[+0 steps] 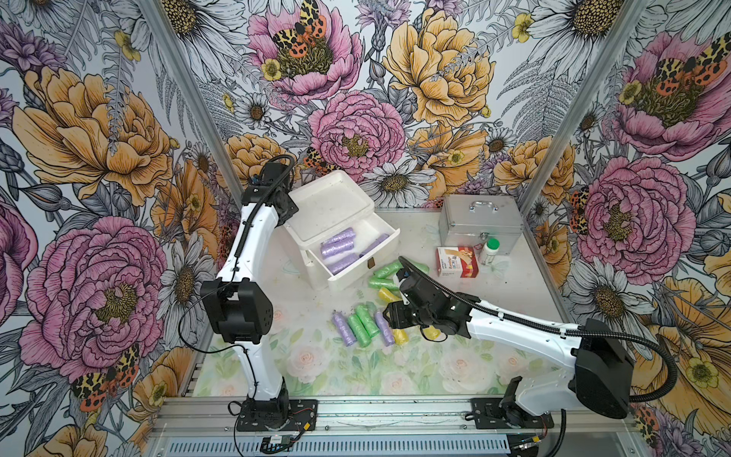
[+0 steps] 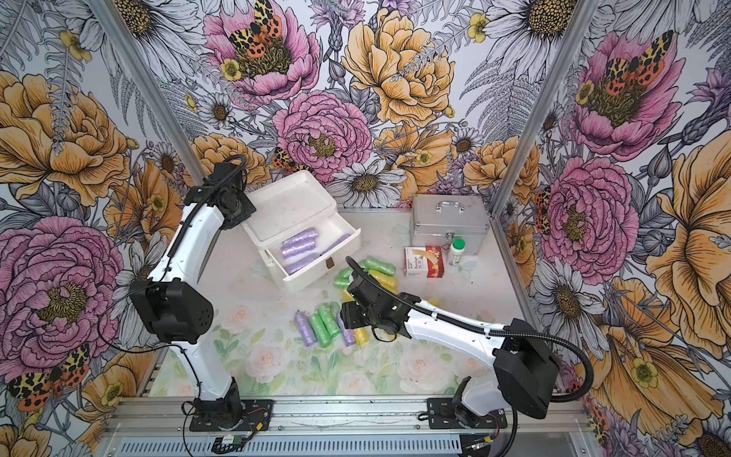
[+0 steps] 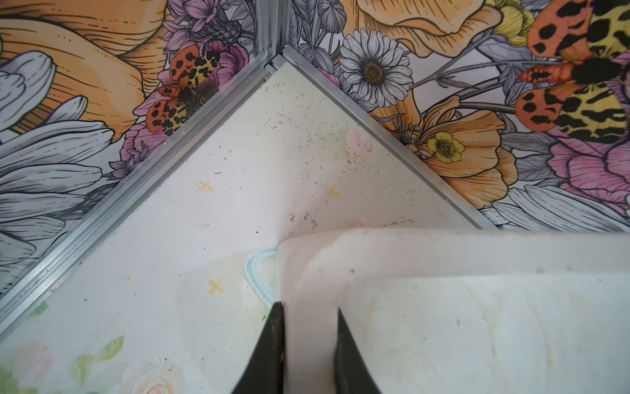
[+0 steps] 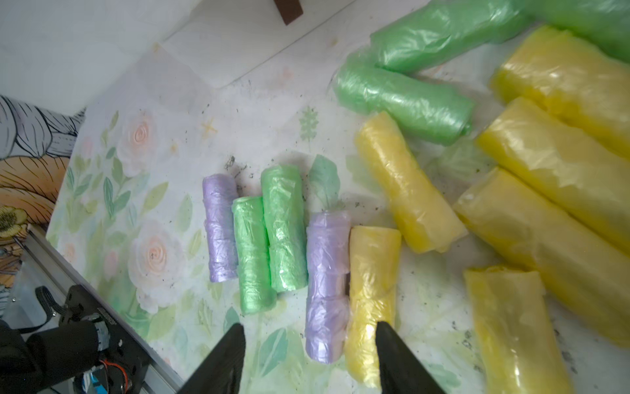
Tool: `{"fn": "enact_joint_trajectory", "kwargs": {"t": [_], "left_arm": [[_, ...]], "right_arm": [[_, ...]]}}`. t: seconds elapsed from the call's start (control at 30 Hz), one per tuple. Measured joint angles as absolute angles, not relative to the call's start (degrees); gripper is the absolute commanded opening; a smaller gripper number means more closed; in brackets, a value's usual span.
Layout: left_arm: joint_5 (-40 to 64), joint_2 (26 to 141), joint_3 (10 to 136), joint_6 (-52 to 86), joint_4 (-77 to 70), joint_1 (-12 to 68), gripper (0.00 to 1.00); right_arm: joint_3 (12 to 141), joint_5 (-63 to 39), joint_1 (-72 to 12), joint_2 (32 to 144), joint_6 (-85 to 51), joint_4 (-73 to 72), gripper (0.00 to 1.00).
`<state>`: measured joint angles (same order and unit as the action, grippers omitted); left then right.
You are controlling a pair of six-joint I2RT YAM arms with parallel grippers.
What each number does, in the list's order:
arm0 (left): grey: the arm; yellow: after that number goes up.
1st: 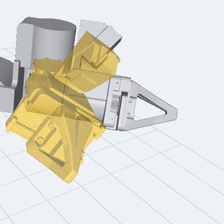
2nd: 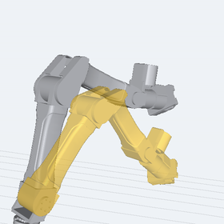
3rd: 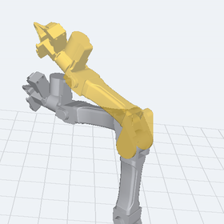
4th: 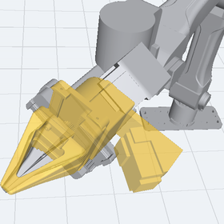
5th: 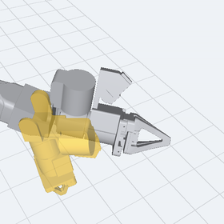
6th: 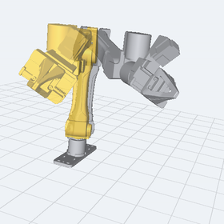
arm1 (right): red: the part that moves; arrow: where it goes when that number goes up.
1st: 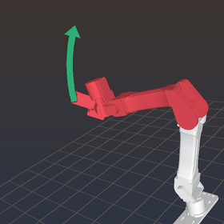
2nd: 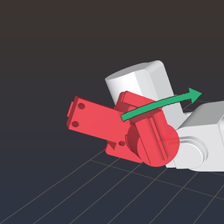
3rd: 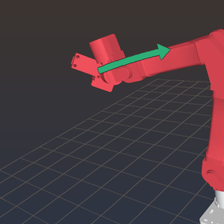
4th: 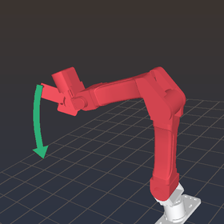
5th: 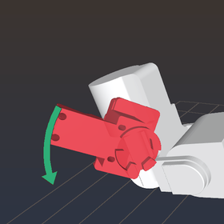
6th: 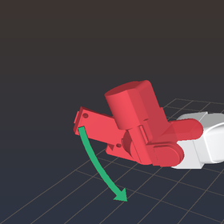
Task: Sort the rolls of trash bags by color and place them into the drawer
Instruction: Pick up the roll of trash bags from the center of the board.
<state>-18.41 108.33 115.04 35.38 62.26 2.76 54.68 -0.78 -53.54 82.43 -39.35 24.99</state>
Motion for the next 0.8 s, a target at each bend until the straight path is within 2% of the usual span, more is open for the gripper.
{"fn": "enact_joint_trajectory", "kwargs": {"t": [0.33,0.8], "left_arm": [[-18.4,108.3,115.0,35.4,62.3,2.8,0.0],[-18.4,108.3,115.0,35.0,62.2,2.8,0.0]], "right_arm": [[57.0,1.2,-58.2,90.8,-32.5,25.5,0.57],[58.8,6.1,-58.5,97.7,-27.6,25.5,0.52]]}}
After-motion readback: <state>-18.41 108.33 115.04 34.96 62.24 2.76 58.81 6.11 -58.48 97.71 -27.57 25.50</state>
